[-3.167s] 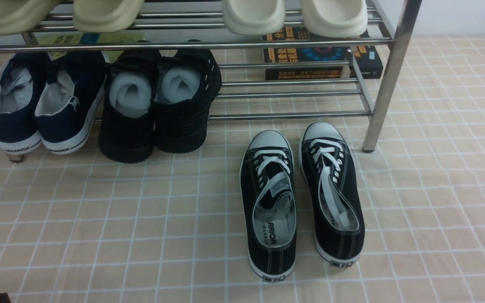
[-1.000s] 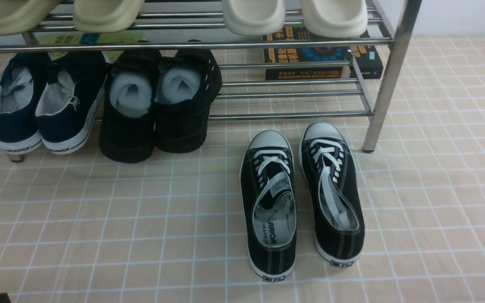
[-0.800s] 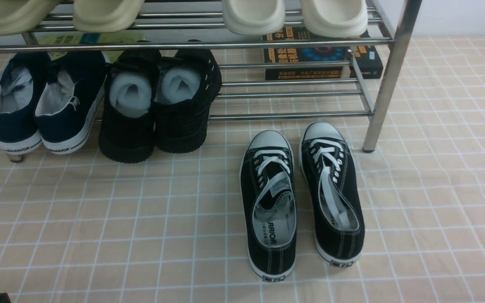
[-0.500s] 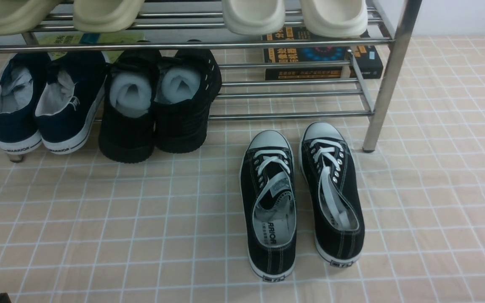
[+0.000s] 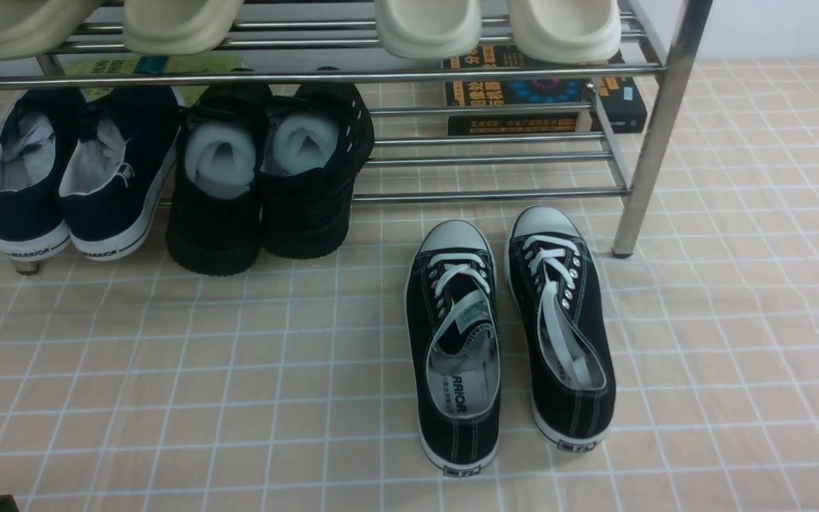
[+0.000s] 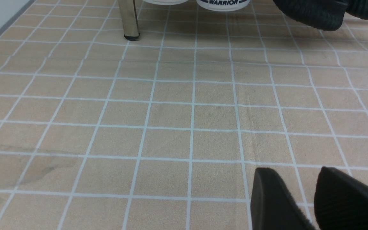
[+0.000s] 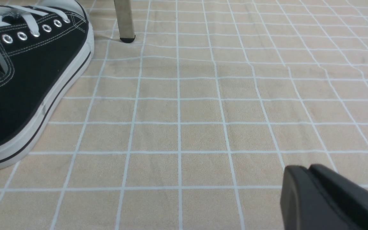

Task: Take the shoes off the shelf from the light coffee tablecloth by hand.

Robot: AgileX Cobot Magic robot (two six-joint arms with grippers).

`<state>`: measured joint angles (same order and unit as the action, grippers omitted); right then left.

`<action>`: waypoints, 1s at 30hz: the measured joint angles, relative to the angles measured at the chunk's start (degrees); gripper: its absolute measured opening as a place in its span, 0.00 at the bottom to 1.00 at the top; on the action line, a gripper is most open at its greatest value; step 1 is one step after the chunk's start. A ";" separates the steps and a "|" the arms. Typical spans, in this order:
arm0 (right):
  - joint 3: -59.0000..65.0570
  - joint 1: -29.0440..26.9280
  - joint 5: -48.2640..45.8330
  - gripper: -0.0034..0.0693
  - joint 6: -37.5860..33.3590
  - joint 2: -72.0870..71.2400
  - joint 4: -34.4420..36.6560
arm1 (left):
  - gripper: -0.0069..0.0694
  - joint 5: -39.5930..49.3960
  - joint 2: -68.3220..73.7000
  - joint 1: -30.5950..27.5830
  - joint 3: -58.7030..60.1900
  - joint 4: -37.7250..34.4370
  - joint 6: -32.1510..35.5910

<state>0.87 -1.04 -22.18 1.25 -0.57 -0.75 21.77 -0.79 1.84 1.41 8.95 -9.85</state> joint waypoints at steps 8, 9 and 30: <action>0.00 0.00 0.00 0.13 0.00 0.00 0.00 | 0.40 0.00 0.00 0.00 0.00 0.00 0.00; 0.00 0.00 0.00 0.13 0.00 0.00 0.00 | 0.40 0.00 0.00 0.00 0.00 0.00 0.00; 0.00 0.00 0.00 0.15 0.00 0.00 0.00 | 0.40 0.00 0.00 0.00 0.00 0.00 0.00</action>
<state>0.87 -1.04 -22.18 1.25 -0.57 -0.75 21.77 -0.79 1.84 1.41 8.95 -9.85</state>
